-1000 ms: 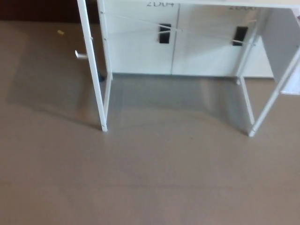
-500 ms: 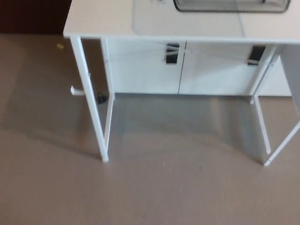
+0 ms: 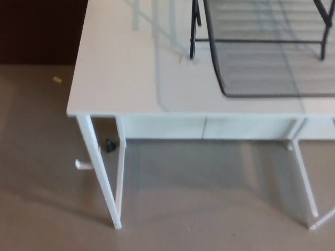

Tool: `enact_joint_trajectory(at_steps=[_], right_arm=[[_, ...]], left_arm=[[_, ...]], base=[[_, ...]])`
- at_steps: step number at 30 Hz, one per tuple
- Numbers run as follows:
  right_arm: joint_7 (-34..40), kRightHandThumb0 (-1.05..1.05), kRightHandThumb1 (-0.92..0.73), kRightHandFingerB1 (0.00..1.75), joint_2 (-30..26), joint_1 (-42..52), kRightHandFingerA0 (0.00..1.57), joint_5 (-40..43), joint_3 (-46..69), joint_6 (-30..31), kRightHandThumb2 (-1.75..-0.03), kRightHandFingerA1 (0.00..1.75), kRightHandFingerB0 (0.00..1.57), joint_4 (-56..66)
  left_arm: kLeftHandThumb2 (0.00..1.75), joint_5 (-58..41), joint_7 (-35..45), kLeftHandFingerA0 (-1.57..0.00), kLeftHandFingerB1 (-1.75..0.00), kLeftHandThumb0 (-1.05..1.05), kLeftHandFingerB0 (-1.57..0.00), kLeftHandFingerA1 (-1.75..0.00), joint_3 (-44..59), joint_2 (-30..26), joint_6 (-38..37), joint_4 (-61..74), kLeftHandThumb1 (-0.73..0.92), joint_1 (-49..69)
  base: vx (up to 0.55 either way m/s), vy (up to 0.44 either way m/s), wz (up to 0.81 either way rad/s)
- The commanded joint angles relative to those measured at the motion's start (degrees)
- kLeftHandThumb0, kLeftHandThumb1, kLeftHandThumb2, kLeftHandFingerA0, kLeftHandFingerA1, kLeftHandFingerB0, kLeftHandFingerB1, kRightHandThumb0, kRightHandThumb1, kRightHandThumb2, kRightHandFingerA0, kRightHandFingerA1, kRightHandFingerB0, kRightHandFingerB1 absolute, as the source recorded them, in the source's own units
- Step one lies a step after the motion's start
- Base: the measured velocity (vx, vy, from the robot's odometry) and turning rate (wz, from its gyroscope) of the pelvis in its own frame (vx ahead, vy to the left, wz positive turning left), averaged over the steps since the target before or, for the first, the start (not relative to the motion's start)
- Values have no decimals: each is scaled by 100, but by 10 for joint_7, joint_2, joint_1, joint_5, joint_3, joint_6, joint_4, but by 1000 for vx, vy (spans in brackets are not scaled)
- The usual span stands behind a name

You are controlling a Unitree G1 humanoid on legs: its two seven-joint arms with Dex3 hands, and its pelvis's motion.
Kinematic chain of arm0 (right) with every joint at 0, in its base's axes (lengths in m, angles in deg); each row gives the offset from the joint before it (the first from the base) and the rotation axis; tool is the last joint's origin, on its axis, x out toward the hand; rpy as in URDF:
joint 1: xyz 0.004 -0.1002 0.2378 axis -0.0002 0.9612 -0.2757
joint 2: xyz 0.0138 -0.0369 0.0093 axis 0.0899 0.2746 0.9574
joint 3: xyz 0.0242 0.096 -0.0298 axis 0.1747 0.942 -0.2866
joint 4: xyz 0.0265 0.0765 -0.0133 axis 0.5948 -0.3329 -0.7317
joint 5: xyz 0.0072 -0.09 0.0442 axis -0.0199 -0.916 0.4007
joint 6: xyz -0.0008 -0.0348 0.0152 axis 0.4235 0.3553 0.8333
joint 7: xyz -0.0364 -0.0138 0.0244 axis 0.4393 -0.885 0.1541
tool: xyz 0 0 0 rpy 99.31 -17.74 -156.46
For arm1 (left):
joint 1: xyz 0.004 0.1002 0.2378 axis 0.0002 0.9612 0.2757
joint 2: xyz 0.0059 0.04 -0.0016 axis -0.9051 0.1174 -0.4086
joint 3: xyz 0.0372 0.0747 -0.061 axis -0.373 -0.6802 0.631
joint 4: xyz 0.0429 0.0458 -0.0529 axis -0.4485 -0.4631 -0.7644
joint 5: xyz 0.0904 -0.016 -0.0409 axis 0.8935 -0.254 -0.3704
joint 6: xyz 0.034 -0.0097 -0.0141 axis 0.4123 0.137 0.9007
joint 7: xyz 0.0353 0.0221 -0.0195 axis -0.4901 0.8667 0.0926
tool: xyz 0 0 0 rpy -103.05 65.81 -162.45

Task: The robot walk towards a table in front and then pushes a layer of a file tray back to its original position using its right hand

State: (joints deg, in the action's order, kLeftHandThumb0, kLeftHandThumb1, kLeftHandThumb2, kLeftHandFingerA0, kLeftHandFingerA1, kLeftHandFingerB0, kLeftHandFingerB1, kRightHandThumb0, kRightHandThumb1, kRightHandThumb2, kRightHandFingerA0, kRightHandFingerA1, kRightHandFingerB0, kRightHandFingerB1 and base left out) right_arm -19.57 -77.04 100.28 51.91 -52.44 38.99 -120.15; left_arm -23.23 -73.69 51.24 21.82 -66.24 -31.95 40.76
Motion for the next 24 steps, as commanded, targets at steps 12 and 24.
enact_joint_trajectory(at_steps=[12,24], right_arm=[[2,-36,-57,46,-10,-1,70,-3,-1,10,-57,58,46,12],[5,-43,-43,55,-10,-4,67,-5,-3,21,-78,67,42,15]], left_arm=[[65,13,-9,-57,-43,-36,-40,-53,-2,-7,-14,-7,42,-2],[65,12,-13,-57,-42,-35,-39,-52,-3,-7,-7,-9,42,-8]], base=[[271,-73,-4],[44,112,-4]])
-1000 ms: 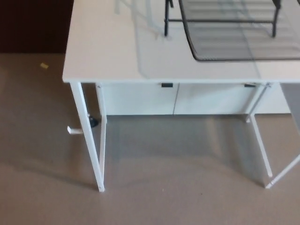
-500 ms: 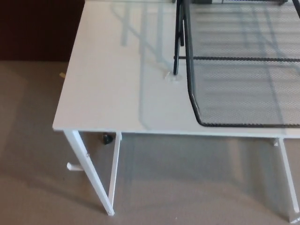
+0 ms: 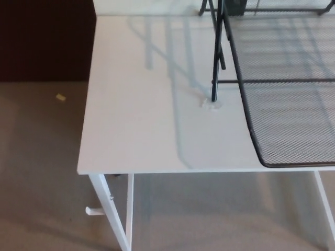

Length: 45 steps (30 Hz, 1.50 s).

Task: The robot walk towards a table in front and then pushes a layer of a file tray back to its original position using its right hand

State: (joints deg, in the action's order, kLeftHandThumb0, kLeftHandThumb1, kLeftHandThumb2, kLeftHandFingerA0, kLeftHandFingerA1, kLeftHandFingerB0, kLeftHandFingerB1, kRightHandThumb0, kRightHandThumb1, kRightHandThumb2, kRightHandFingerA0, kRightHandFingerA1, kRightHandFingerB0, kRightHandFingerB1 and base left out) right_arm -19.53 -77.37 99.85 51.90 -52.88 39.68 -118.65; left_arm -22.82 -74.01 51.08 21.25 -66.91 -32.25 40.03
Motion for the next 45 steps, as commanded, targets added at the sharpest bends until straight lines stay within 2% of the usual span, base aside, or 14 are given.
enact_joint_trajectory(at_steps=[1,15,17,19,21,22,25,26,28,29,34,43,44,45], right_arm=[[5,-42,-43,55,-8,3,66,-7,0,12,-78,66,42,3],[6,-43,-43,55,-6,-1,67,-5,0,14,-78,67,42,2],[7,-35,-56,45,-6,1,71,-3,1,6,-56,58,47,1],[28,-45,-44,56,-8,12,53,-9,11,40,-80,65,41,34],[55,-47,-45,55,-14,22,52,-28,19,100,-81,65,37,72],[58,-39,-60,47,-24,38,57,-20,39,117,-58,62,39,92],[50,-43,-60,45,-31,79,54,4,76,133,-57,59,38,147],[48,-49,-47,55,-32,104,47,12,93,137,-82,64,34,185],[55,-50,-47,55,-30,157,47,-3,112,143,-85,65,32,269],[59,-45,-62,46,-31,187,49,-11,121,133,-57,60,37,304],[25,-44,-57,46,-50,357,59,-9,179,38,-56,55,50,468],[48,-47,-57,48,-13,450,72,-3,245,-88,-56,57,58,608],[88,-40,-59,58,10,438,80,-18,274,-176,-57,86,62,602],[149,-40,-59,58,45,420,80,-40,316,-309,-57,86,62,591]], left_arm=[[65,5,-7,-57,-43,-35,-39,-52,0,-1,-4,-11,42,-2],[65,9,-9,-57,-43,-36,-40,-53,-2,-4,-8,-10,43,0],[66,7,-4,-56,-43,-36,-38,-53,-1,-4,-11,-9,42,1],[66,9,-6,-57,-43,-37,-38,-53,-2,-5,-5,4,42,7],[65,5,-5,-56,-43,-36,-39,-52,1,-5,-4,11,43,11],[65,5,-6,-57,-43,-36,-39,-52,2,-6,-4,1,43,5],[65,7,-10,-59,-43,-36,-40,-53,3,-8,-5,1,42,2],[66,7,-9,-58,-43,-37,-40,-53,3,-9,-5,3,42,0],[66,6,-4,-57,-43,-37,-39,-53,3,-13,-8,3,42,-3],[67,6,0,-55,-43,-38,-38,-53,3,-14,-11,0,43,-4],[66,2,4,-56,-43,-36,-39,-52,6,-15,-5,-5,44,-7],[65,-2,2,-57,-43,-36,-39,-52,11,-13,-9,-12,44,-8],[66,1,0,-56,-43,-37,-39,-52,9,-13,-9,-9,44,-4],[66,5,-2,-56,-43,-37,-39,-52,6,-14,-10,-5,44,2]], base=[[-15,-89,3],[41,-12,1],[0,0,0],[0,0,0],[0,0,0],[0,0,0],[0,0,0],[0,0,0],[0,0,0],[0,0,0],[0,0,0],[0,0,0],[0,0,0],[0,0,0]])
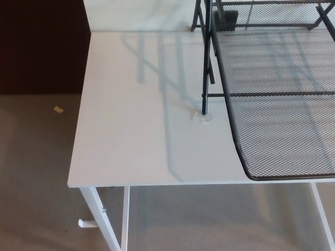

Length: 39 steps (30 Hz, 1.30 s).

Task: The robot walk towards a table in front and then pushes a layer of a file tray back to its original position using its right hand

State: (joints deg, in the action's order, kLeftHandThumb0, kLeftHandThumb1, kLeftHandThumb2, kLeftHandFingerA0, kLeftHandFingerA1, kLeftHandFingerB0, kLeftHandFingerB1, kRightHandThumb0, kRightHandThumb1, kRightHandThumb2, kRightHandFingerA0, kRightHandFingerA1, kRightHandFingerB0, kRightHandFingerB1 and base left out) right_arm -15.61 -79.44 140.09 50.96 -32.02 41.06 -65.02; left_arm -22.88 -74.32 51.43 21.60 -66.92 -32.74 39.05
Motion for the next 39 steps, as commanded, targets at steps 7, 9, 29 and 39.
enact_joint_trajectory(at_steps=[7,9,29,39], right_arm=[[131,-49,-69,65,141,-59,48,27,169,-466,-61,87,43,88],[144,-50,-70,60,159,-83,41,12,189,-480,-61,74,35,85],[121,-72,-66,66,190,-258,19,39,213,-459,-64,64,27,256],[65,-74,-64,39,264,-274,13,-75,92,-463,-59,46,13,250]], left_arm=[[65,2,0,-57,-43,-36,-40,-52,7,-15,-10,-10,43,5],[65,2,1,-57,-42,-35,-39,-52,7,-17,-9,-5,44,7],[66,3,8,-60,-44,-38,-42,-54,4,-21,-3,2,41,-9],[66,2,6,-60,-45,-39,-43,-53,4,-20,11,23,41,-11]], base=[[0,0,0],[0,0,0],[0,0,0],[0,0,0]])
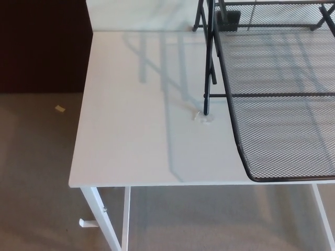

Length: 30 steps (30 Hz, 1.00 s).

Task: The robot walk towards a table in front and then pushes a layer of a file tray back to its original position using its right hand

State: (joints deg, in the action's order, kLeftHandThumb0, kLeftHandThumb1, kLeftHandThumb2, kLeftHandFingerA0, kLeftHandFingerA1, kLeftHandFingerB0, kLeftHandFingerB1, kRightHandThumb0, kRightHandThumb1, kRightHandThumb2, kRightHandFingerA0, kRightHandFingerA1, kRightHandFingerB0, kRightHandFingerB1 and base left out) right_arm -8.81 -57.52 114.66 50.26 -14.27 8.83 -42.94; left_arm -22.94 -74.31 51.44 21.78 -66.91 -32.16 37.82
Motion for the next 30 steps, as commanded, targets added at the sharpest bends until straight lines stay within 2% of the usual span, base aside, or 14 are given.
enact_joint_trajectory(at_steps=[1,2,5,7,9,13,20,23,26,30], right_arm=[[-31,-75,-47,26,21,-5,1,-92,-99,-117,-93,27,3,17],[-42,-95,-58,1,12,0,0,-111,-94,-106,-95,3,8,16],[-71,-91,-56,2,-6,18,0,-191,-86,-64,-92,5,0,3],[-74,-91,-56,2,-10,21,0,-206,-90,-55,-92,5,0,0],[-117,-88,-52,0,-20,31,0,-253,-118,2,-89,7,0,2],[-129,-88,-50,0,-33,10,0,-310,-151,37,-90,10,0,-41],[-92,-82,-46,0,-37,-27,0,-412,-176,76,-86,12,0,-99],[-85,-82,-46,0,-41,-29,0,-421,-181,82,-86,12,0,-102],[-56,-74,-43,0,-38,-53,0,-481,-196,132,-80,12,0,-139],[-37,-73,-43,0,-39,-74,0,-510,-209,168,-79,12,0,-163]], left_arm=[[66,9,1,-60,-44,-38,-43,-53,0,-24,5,12,41,-3],[66,9,2,-60,-45,-38,-43,-53,0,-24,5,12,41,-4],[67,4,8,-59,-44,-38,-41,-54,2,-24,3,9,41,-8],[67,3,10,-59,-44,-38,-41,-54,3,-24,3,8,41,-9],[66,3,4,-59,-44,-37,-42,-53,4,-23,10,8,42,-13],[66,7,-1,-61,-45,-38,-43,-54,2,-24,4,7,41,-16],[66,9,0,-61,-45,-38,-43,-53,1,-25,4,10,41,-21],[66,10,0,-61,-45,-38,-43,-53,0,-25,4,10,41,-21],[67,10,3,-59,-44,-39,-41,-53,-1,-25,7,5,42,-23],[66,11,1,-59,-44,-38,-41,-52,-2,-24,14,13,42,-21]], base=[[0,0,0],[0,0,0],[0,0,0],[0,0,0],[0,0,0],[0,0,0],[0,0,0],[0,0,0],[0,0,0],[0,0,0]])
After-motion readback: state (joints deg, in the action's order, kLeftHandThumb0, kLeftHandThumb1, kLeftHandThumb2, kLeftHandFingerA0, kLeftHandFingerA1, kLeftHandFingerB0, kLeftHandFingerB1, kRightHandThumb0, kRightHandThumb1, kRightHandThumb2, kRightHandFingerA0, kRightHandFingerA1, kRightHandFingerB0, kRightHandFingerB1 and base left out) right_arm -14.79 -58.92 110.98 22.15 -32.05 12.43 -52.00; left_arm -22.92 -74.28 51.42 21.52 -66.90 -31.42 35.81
